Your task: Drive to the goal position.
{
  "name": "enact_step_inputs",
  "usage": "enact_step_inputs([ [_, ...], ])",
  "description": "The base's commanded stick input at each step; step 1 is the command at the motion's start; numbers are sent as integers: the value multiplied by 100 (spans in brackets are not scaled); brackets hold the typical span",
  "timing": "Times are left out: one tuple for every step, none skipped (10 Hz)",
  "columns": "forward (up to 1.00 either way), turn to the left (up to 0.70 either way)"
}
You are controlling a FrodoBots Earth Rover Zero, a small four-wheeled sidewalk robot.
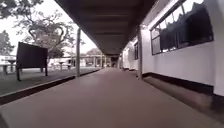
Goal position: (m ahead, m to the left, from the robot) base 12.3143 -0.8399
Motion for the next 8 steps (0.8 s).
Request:
enact_step_inputs([
  [85,0],
  [85,0],
  [85,0],
  [85,0],
  [85,0],
  [85,0],
  [85,0],
  [85,0],
])
